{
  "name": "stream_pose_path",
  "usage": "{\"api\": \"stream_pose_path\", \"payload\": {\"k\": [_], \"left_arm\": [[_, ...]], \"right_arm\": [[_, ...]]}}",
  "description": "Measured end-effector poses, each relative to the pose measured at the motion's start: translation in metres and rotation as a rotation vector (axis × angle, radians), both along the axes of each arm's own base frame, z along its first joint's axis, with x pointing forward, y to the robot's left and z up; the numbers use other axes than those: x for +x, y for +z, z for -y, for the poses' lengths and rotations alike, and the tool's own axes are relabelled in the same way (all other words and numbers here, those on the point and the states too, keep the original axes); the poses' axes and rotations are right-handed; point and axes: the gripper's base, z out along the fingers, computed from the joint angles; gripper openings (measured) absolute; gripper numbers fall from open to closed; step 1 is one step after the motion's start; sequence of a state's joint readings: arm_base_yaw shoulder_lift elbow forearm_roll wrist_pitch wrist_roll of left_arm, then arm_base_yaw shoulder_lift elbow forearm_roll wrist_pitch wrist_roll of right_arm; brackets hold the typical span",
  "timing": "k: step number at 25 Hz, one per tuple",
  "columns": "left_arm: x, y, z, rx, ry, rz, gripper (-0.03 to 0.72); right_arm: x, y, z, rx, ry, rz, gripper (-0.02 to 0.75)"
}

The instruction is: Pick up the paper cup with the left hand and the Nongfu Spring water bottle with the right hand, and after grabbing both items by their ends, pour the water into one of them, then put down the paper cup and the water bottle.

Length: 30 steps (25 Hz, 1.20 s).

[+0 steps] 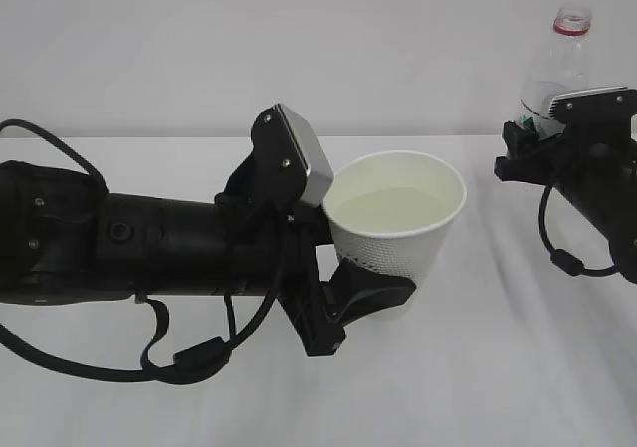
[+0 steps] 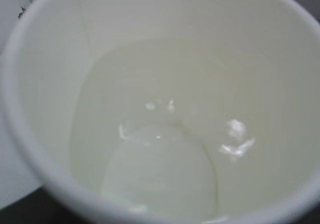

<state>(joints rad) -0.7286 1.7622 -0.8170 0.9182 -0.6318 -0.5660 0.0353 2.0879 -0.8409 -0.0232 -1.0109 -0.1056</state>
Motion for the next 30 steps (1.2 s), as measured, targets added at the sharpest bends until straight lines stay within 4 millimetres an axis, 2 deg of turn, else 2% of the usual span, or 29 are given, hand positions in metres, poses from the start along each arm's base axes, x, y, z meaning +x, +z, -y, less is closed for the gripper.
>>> {"api": "stream_pose_path", "payload": {"k": [8,15,23,30], "left_arm": [[0.000,0.000,0.000,-0.002,-0.001,0.000,0.501],[0.000,0.000,0.000,-0.002,-0.001,0.000,0.501],[0.000,0.000,0.000,-0.002,-0.001,0.000,0.501],[0.000,0.000,0.000,-0.002,-0.001,0.000,0.501]], "right_arm": [[0.012,-0.011,0.000,0.000,0.000,-0.005,0.466],[0.014,-0.030,-0.001,-0.003,0.004,-0.040,0.466],[0.015,-0.030,-0.001,-0.003,0.004,-0.036,0.470],[0.015,-0.030,-0.001,-0.005,0.010,-0.036,0.563]]}}
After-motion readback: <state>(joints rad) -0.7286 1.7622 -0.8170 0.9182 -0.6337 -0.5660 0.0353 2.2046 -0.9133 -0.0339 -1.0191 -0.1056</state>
